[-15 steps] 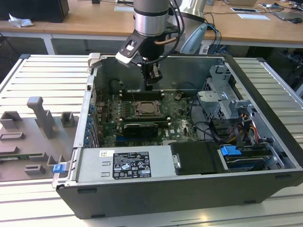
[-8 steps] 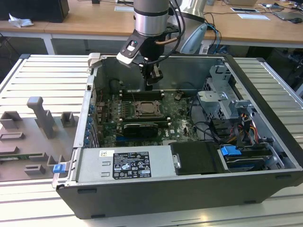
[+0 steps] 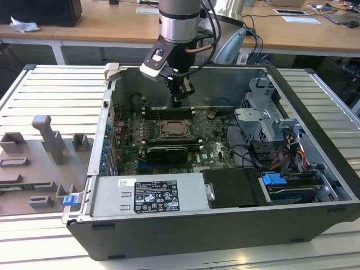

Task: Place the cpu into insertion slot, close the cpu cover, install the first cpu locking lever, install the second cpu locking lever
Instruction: 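Install the first cpu locking lever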

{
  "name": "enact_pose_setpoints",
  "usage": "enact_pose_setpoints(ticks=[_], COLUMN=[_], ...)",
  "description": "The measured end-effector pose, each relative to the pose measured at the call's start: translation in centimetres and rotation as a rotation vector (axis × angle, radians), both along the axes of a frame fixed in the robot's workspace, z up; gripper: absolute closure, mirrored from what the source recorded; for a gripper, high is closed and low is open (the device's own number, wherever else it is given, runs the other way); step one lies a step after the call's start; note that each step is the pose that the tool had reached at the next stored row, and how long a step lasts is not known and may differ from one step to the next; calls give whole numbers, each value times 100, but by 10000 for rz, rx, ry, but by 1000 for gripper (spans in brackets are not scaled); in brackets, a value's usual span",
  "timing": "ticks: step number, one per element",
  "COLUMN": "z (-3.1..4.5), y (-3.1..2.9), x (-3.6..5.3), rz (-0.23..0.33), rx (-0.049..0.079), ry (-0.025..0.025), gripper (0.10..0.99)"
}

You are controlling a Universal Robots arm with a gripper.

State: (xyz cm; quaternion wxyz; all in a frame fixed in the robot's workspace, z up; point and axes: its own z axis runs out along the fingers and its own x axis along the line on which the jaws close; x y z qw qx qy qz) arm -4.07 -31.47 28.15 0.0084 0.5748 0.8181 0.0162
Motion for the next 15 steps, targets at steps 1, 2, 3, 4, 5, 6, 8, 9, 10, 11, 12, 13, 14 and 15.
enact_pose_setpoints(ticks=[1,2,3,4,5,6,8,9,10,11,12,13,14,15], z=[0,0,0,0,0,0,0,0,0,0,0,0,0,0], y=[0,0,0,0,0,0,0,0,0,0,0,0,0,0], x=[0,0,0,0,0,0,0,0,0,0,0,0,0,0], rz=[76,137,232,380,541,663,842,980,1040,1105,1178,1232,1315,1370], rx=[0,1,0,0,0,0,0,0,1,0,0,0,0,0], ry=[0,0,0,0,0,0,0,0,0,0,0,0,0,0], gripper=[980,980,980,980,980,980,980,980,980,980,980,980,980,980])
